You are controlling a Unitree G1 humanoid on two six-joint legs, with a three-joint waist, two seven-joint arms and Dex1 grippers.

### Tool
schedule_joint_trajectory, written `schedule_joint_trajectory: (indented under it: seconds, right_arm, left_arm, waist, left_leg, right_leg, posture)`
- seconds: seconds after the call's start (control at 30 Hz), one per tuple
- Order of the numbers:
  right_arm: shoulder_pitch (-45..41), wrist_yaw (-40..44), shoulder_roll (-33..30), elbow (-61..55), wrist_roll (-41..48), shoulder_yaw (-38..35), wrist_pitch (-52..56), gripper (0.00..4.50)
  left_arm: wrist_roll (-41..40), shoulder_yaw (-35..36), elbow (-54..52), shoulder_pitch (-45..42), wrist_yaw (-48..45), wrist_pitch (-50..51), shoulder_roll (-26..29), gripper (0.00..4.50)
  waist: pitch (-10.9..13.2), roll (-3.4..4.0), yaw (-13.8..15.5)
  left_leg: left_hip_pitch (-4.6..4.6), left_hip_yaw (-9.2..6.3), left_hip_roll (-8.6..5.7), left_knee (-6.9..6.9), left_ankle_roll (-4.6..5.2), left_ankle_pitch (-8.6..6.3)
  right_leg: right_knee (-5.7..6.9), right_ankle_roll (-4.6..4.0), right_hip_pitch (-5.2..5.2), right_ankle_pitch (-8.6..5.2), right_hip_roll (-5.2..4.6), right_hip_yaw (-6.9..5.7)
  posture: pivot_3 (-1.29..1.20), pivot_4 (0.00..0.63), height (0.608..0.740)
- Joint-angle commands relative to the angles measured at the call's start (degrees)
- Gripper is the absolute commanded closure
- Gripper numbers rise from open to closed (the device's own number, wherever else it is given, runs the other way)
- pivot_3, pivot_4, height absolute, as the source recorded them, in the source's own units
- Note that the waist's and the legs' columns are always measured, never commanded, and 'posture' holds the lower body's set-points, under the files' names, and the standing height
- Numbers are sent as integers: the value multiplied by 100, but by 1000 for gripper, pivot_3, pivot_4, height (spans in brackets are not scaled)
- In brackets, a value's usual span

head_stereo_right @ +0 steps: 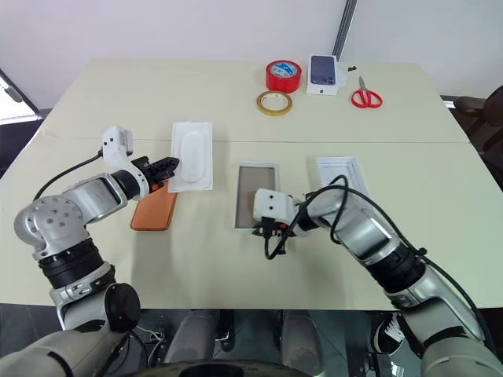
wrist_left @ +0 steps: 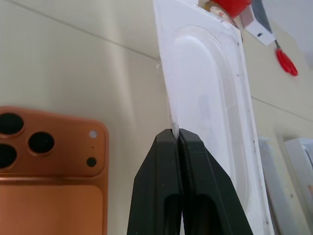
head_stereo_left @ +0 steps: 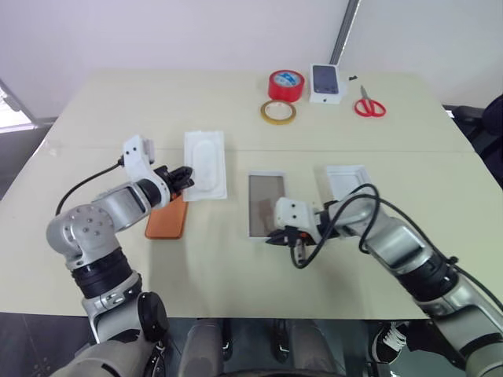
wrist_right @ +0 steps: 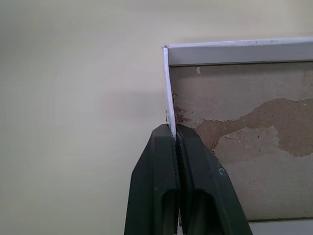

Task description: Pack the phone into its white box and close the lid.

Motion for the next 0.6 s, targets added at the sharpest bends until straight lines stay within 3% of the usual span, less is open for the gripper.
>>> schedule_joint_trajectory:
  seconds: [0.03, 0.1, 0.2, 0.37, 0.6]
  right_arm:
    - [-228, -252, 264, 150, -367, 132, -284, 4466]
    - [-307, -236, 399, 199, -323, 74, -119, 4466]
    - [-379, -156, 478, 94, -74, -224, 140, 3596]
    - [-384, -211, 179, -127, 158, -918, 367, 1071]
    - [-183, -196, -505, -23, 378, -1730, 316, 1071]
  left_arm:
    - [-146, 21, -323, -133, 56, 164, -113, 4500]
    - [-142, -21, -411, -120, 63, 241, -178, 4500]
    - [-148, -14, -567, -96, 132, 361, -368, 4500]
    - [-6, -215, -767, -59, 286, 579, -694, 4500]
    - [424, -590, -971, 52, 671, 884, -1489, 4500]
  waist:
    - [-2, -3, -3]
    - [-2, -3, 0]
    - [-2, -3, 4]
    - [-1, -4, 14]
    - [-1, -7, 4]
  left_leg:
    - [0, 0, 0, 0, -1, 0]
    - [0, 0, 0, 2, -1, 1]
    - [0, 0, 0, 3, -2, 1]
    - [-1, -1, -1, 5, -2, 1]
    - [-1, -2, -2, 5, -1, 0]
  right_leg:
    - [0, 0, 0, 0, 1, 0]
    - [2, 0, 1, 0, 1, 0]
    - [3, 1, 1, 1, 1, 0]
    - [2, 1, 4, 0, 0, 0]
    - [-1, -1, 5, 0, -1, 0]
  posture:
    - [0, 150, 740]
    - [0, 150, 740]
    - [0, 150, 740]
    - [0, 150, 740]
    - [0, 150, 740]
